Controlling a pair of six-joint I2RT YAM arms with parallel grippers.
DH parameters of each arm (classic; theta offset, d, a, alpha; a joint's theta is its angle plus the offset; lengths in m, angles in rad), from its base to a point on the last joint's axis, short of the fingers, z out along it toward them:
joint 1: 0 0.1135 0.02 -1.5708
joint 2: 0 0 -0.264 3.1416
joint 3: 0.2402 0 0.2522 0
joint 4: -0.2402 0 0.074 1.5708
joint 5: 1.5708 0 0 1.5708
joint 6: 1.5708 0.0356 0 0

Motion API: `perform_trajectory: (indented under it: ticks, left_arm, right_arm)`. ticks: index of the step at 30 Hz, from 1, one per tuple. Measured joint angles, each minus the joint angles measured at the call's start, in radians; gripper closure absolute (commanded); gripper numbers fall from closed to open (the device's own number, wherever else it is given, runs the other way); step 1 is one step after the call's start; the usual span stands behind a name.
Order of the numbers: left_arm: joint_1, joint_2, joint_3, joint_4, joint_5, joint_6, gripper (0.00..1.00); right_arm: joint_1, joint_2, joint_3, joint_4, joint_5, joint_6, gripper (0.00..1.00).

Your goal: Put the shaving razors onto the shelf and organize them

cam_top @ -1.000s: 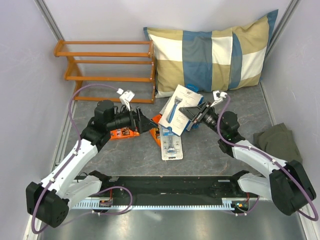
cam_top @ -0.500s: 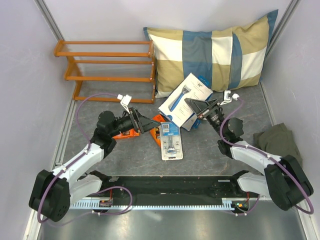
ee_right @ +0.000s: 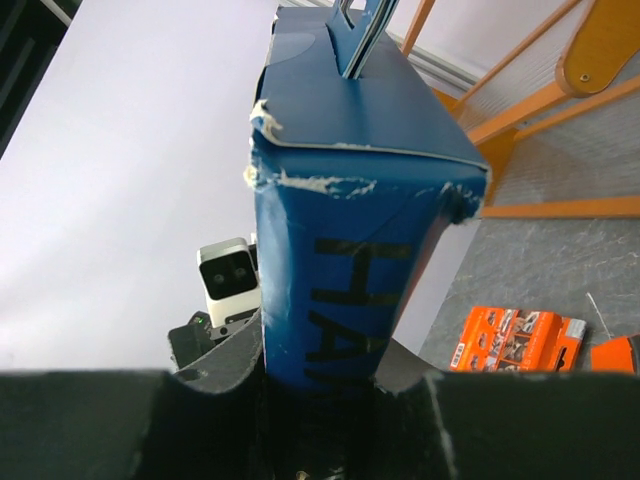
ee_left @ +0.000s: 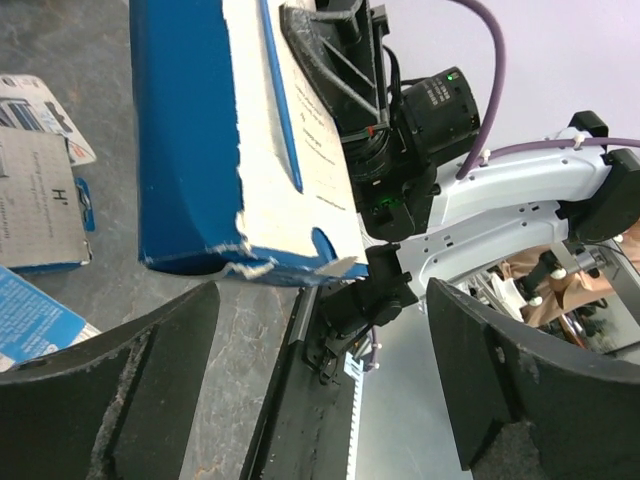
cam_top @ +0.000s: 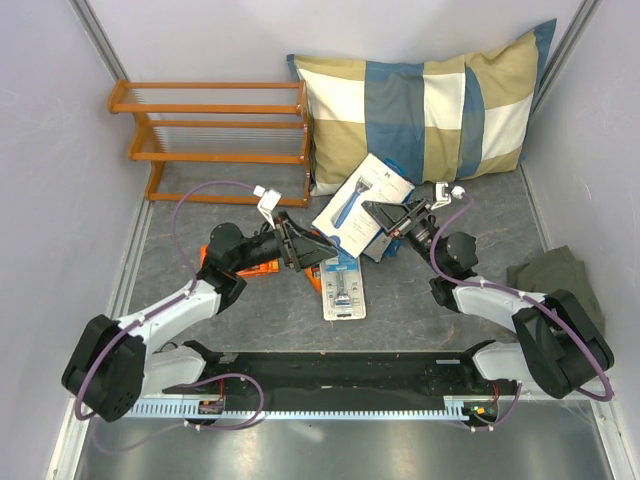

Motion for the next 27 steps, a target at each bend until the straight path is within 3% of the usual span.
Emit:
perform_trajectory:
  ticks: [7, 12, 15, 17, 21, 27]
  left_arm:
    - [-0.049, 0.090, 0.039, 0.062, -0.008, -0.018, 0.43]
    - [-0.056, 0.130, 0.055, 0.087, -0.023, -0.034, 0.57]
    - [-0.060, 0.145, 0.059, 0.107, -0.023, -0.056, 0.56]
    - [-0.061, 0.150, 0.059, 0.121, -0.023, -0.064, 0.42]
    - [-0.068, 0.169, 0.061, 0.149, -0.030, -0.069, 0.32]
    - [-0.080, 0.180, 0.061, 0.153, -0.055, -0.079, 0.59]
  right_arm:
    - [0.007, 0.004, 0.000, 0.024, -0.010, 0.018, 0.92]
    - [0.006, 0.012, -0.008, 0.057, 0.004, 0.032, 0.89]
    - [0.005, 0.027, -0.016, 0.082, 0.015, 0.048, 0.89]
    - [0.004, 0.034, -0.019, 0.092, 0.019, 0.059, 0.88]
    - [0.011, 0.047, -0.026, 0.097, 0.019, 0.074, 0.88]
    - [0.015, 0.051, -0.051, 0.114, 0.040, 0.096, 0.88]
